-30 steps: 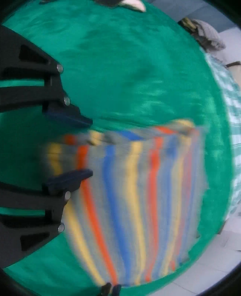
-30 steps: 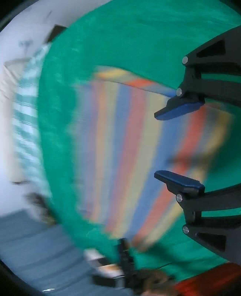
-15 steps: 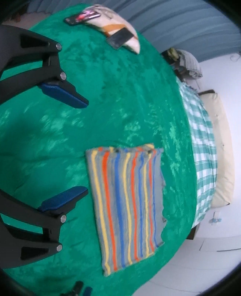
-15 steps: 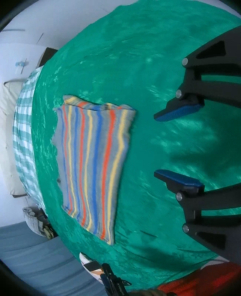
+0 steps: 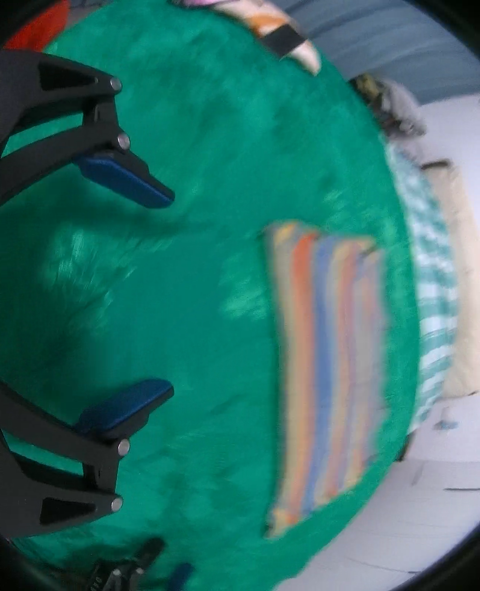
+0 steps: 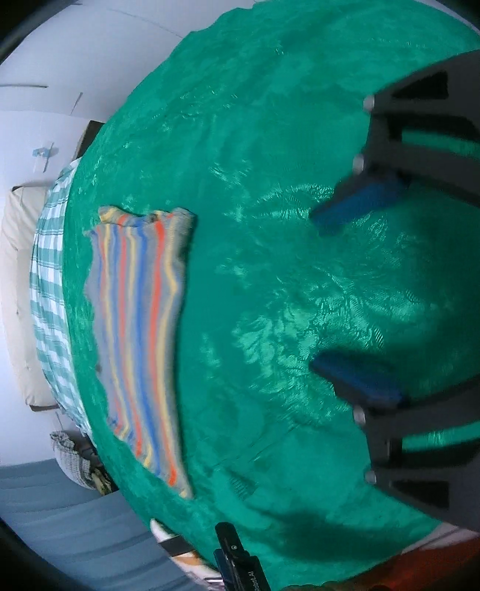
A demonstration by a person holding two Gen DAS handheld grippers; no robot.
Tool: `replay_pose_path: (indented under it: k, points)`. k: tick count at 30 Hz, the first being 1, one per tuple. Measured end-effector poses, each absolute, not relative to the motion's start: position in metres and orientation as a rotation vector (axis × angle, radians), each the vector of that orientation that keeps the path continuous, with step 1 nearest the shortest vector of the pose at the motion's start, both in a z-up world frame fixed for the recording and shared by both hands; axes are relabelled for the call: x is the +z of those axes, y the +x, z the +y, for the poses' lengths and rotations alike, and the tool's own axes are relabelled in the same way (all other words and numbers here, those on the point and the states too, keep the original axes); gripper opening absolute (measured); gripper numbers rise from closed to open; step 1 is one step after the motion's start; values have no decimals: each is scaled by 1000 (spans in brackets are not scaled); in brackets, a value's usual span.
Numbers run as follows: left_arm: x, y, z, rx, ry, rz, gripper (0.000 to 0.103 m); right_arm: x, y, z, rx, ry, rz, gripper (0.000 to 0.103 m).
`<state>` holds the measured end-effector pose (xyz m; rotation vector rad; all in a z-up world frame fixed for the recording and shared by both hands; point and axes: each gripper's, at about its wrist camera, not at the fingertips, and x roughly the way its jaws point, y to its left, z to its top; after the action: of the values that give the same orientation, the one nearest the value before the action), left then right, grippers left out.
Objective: Fold small clothes
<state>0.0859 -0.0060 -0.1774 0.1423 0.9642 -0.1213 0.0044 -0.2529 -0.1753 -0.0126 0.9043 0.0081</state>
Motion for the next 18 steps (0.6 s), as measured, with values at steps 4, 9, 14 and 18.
replay_pose_path:
  k: [4,9,14,18]
  points:
    - [-194,73,-7,-92,146,874,102,-183,4,-251,5,-37,876,92]
    - [-193,71,-8,-95,141,876,102,-184,5,-254,12,-28,875,93]
    - [-194,68,-9,-92,145,869,102,-185,6,-253,0,-43,877,93]
    - [-195,69,-7,-92,146,869,102,-186,6,-252,-7,-48,880,94]
